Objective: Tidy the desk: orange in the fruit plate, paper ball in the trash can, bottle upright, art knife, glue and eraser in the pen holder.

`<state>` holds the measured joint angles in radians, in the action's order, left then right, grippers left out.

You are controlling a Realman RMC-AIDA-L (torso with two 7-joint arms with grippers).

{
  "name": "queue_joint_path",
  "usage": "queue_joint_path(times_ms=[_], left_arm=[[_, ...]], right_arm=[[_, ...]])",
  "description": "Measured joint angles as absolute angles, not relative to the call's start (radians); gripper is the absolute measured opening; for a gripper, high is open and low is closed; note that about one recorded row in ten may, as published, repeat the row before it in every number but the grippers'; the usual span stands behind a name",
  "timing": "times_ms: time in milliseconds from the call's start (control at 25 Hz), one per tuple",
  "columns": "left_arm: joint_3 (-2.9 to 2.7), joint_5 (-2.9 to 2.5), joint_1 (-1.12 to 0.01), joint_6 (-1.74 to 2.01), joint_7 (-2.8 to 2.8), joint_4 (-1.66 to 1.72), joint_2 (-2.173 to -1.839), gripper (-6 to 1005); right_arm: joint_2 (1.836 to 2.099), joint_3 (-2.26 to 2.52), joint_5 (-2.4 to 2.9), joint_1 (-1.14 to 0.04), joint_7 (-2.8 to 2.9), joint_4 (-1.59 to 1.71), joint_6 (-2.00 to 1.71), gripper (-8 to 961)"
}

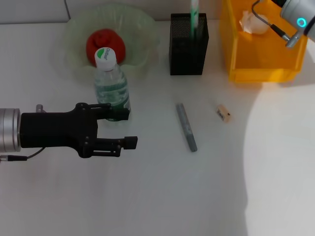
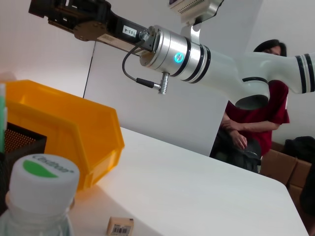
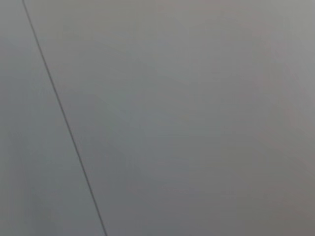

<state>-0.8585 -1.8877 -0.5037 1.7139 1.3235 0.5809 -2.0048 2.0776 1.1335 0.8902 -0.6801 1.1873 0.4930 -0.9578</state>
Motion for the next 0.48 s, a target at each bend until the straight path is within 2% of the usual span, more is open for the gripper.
queue_joint_path(times_ms=[40, 80, 120, 200, 240, 280, 320, 440, 480], left_arm=[[-0.859, -1.888, -0.506, 1.723, 1.324, 0.581, -2.004, 784], [-0.859, -1.888, -0.506, 1.723, 1.324, 0.581, -2.004, 784], [-0.859, -1.888, -0.506, 1.729, 1.324, 0.581, -2.003, 784], [-0.859, -1.888, -0.504, 1.733, 1.324, 0.581, -2.002, 784], [-0.859, -1.888, -0.5, 1.738, 1.324, 0.581, -2.0, 784], [-0.859, -1.888, -0.5, 1.738, 1.324, 0.581, -2.0, 784], [-0.859, -1.887, -0.499, 1.741, 1.323, 0.581, -1.999, 784], [-0.859, -1.887, -0.495, 1.75, 1.315, 0.581, -1.997, 784], [-0.859, -1.887, -0.495, 1.751, 1.314, 0.581, -1.997, 784]], right_arm=[[2.072, 1.129, 0.944, -0.63, 1.241, 0.562, -0.999, 273], [2.072, 1.129, 0.944, -0.63, 1.241, 0.562, -0.999, 313], [2.064, 1.123, 1.005, -0.565, 1.316, 0.657, -1.035, 353], [2.06, 1.12, 1.037, -0.535, 1.36, 0.703, -1.049, 433], [2.05, 1.102, 1.12, -0.463, 1.481, 0.816, -1.083, 473], [2.05, 1.102, 1.12, -0.463, 1.481, 0.816, -1.083, 520], [2.046, 1.064, 1.205, -0.413, 1.59, 0.905, -1.125, 567], [2.05, 0.936, 1.396, -0.363, 1.772, 1.054, -1.266, 709], [2.05, 0.899, 1.456, -0.358, 1.827, 1.096, -1.318, 718]])
